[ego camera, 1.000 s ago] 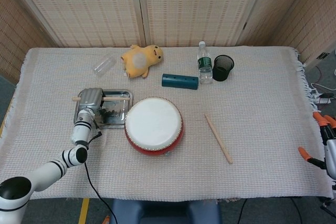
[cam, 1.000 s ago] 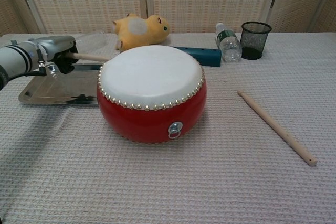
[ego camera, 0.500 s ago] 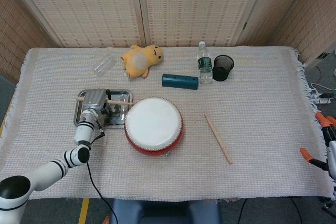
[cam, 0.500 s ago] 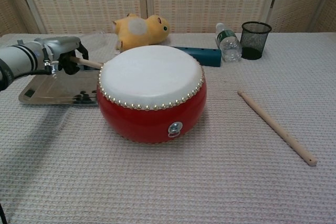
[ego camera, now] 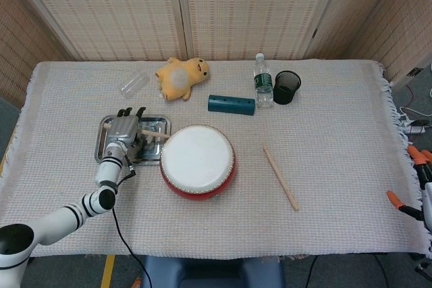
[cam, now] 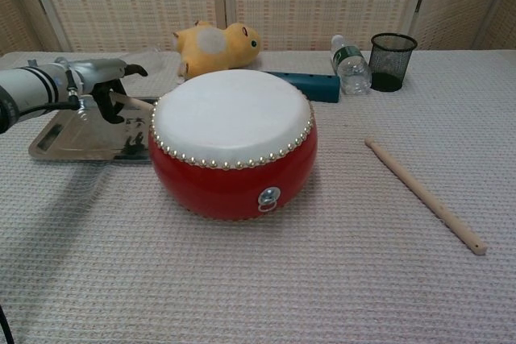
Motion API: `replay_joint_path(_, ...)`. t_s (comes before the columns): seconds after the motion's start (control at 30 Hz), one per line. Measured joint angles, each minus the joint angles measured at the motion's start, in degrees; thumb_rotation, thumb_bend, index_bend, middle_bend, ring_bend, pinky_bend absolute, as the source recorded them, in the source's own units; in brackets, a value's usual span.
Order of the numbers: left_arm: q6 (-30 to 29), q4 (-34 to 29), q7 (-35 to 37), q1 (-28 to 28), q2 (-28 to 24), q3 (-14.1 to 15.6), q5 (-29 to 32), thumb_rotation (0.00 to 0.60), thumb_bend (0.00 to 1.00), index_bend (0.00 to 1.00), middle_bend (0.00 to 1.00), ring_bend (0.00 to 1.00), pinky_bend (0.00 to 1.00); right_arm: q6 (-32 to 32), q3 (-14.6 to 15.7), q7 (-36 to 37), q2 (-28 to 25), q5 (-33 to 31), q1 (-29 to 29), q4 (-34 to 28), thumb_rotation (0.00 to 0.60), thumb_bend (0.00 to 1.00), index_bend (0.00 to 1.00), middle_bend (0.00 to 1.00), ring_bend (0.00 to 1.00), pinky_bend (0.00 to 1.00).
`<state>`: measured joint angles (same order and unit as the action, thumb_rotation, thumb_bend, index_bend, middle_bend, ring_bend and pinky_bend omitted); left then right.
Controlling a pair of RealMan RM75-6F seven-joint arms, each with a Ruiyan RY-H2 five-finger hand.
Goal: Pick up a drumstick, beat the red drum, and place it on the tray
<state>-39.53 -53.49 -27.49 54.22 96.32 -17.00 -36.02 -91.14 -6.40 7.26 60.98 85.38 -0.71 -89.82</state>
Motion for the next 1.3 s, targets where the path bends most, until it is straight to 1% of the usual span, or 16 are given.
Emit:
replay_joint_path(0.27,-0.64,-1.08,-0.16,0.25,-0.42,0.38,0.94,0.6,0.26,0.0,0.0,0.0,0.02,-0.24,0.04,0.26,0.06,-0.13,0.32,0.17,0.6,0.19,0.0,0.14,0.01,0.06)
replay_joint_path(0.5,-3.05,-5.0,1.51,-0.33,-2.43,-0.47,0.51,0.6,0.26,0.0,0.0,0.0,0.02,-0.19,-0.03,0.52,-0.05,0.27,0.12,0.22,0.6,0.19,0.0,0.14,0.01,0.06)
replay_joint_path(0.6,-5.83,-7.96,2.72,-1.2,-3.91,-0.95,-0.74,0.6,0.3,0.0,0.0,0.0,0.02,-0.03,-0.01,0.82,-0.21,-0.05,0.21,0.21,0.6,0.19,0.0,0.14,0.01,0.06)
replay_joint_path(0.67,-8.75,-9.99,3.75,-2.22,-4.99,-1.01,-2.74,0.6,0.33,0.0,0.01,0.0,0.03,0.3,0.06,1.24,-0.4,-0.44,0.33,0.18,0.6,0.19,0.02,0.14,0.01,0.06)
replay_joint_path(0.8,-15.77,-14.61,6.72,-5.55,-7.6,-0.6,-8.23,0.6,0.36,0.08,0.06,0.0,0.06,1.28,0.33,2.97,-1.04,-1.02,0.5,0.21,0.6,0.19,0.05,0.14,0.01,0.06)
replay_joint_path(0.9,-21.48,-19.29,8.83,-9.3,-10.5,0.46,-12.97,0.6,0.36,0.1,0.07,0.0,0.08,2.0,0.58,5.19,-1.39,-1.07,0.51,0.65,0.6,0.19,0.06,0.14,0.01,0.06)
replay_joint_path(1.0,-27.25,-23.6,9.55,-13.38,-13.36,2.53,-17.65,0.6,0.36,0.1,0.08,0.0,0.08,2.53,0.8,7.99,-1.5,-1.03,0.53,1.49,0.6,0.19,0.06,0.14,0.0,0.06)
replay_joint_path(1.17,-36.73,-31.56,9.77,-21.3,-18.07,7.34,-24.14,0.6,0.37,0.1,0.09,0.0,0.08,3.07,1.3,12.84,-1.19,-0.69,0.72,3.69,0.6,0.19,0.04,0.14,0.0,0.05)
replay_joint_path(1.3,-43.03,-36.83,9.98,-27.35,-21.16,11.27,-28.44,0.6,0.4,0.1,0.09,0.0,0.08,3.31,1.98,13.31,-0.28,-0.43,1.1,4.35,0.6,0.19,0.01,0.14,0.0,0.03)
